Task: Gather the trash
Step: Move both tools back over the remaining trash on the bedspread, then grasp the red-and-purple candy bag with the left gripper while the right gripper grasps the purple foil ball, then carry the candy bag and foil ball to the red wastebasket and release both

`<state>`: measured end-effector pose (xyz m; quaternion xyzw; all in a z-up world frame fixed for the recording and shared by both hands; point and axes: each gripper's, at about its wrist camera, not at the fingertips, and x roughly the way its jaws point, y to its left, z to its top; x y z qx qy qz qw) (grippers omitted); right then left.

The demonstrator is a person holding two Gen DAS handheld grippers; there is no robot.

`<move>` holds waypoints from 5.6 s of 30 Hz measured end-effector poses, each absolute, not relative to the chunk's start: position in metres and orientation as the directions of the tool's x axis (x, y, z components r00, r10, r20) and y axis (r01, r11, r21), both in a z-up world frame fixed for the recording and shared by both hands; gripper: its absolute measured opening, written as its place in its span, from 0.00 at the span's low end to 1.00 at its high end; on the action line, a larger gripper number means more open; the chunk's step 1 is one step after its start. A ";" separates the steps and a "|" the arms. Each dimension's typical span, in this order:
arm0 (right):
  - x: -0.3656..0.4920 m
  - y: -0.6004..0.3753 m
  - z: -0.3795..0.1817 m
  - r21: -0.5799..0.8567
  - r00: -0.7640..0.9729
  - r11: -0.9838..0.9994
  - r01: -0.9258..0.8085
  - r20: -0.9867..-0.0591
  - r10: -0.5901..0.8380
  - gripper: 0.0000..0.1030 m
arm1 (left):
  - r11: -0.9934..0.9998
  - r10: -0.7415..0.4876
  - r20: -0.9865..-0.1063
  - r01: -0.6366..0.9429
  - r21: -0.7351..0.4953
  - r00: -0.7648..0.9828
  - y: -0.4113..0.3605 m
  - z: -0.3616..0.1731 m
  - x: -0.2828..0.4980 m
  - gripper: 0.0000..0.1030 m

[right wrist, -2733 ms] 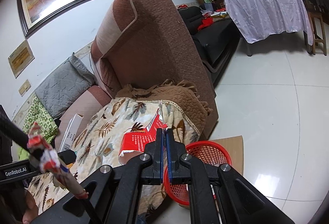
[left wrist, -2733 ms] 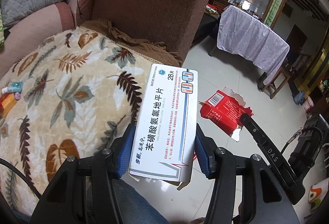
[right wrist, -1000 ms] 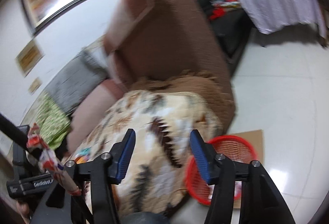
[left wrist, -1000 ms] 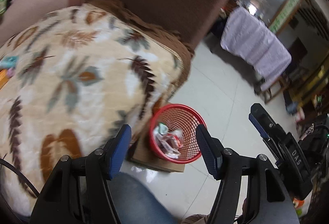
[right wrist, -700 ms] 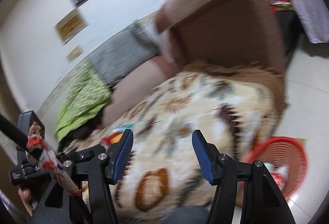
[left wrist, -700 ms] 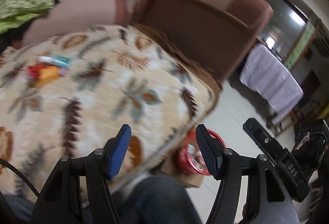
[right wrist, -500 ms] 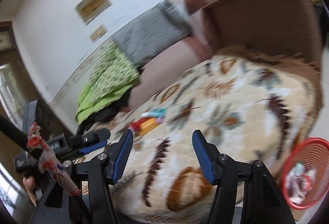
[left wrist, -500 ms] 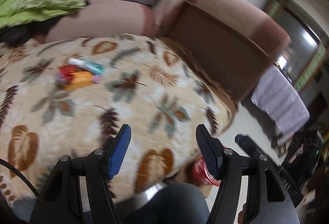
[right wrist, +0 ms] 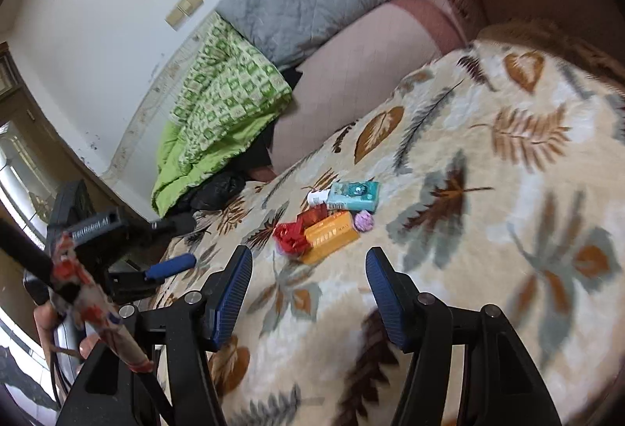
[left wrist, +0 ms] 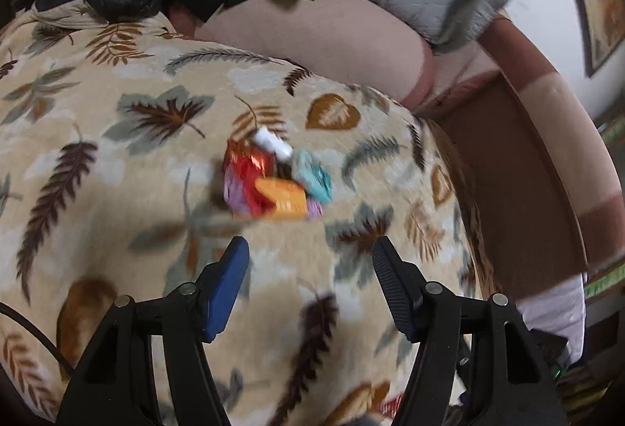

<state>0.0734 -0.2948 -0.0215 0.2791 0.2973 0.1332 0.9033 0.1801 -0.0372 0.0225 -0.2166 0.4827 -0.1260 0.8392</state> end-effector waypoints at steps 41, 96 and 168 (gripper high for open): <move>0.176 -0.306 -0.145 0.718 0.794 0.696 -0.019 -0.412 0.447 0.23 | 0.855 -0.378 -0.806 -0.163 -0.493 0.456 -0.010 -0.076 0.266 0.27; -0.307 -0.443 0.025 0.449 0.931 0.822 0.351 -0.262 -0.255 0.23 | 0.722 -0.674 -0.608 0.549 -0.422 0.419 -0.226 0.069 -0.119 0.27; -0.314 -0.583 -0.065 0.590 0.816 0.566 0.575 -0.466 -0.342 0.25 | 0.573 -0.576 -0.817 0.697 -0.432 -0.033 -0.477 -0.077 -0.111 0.31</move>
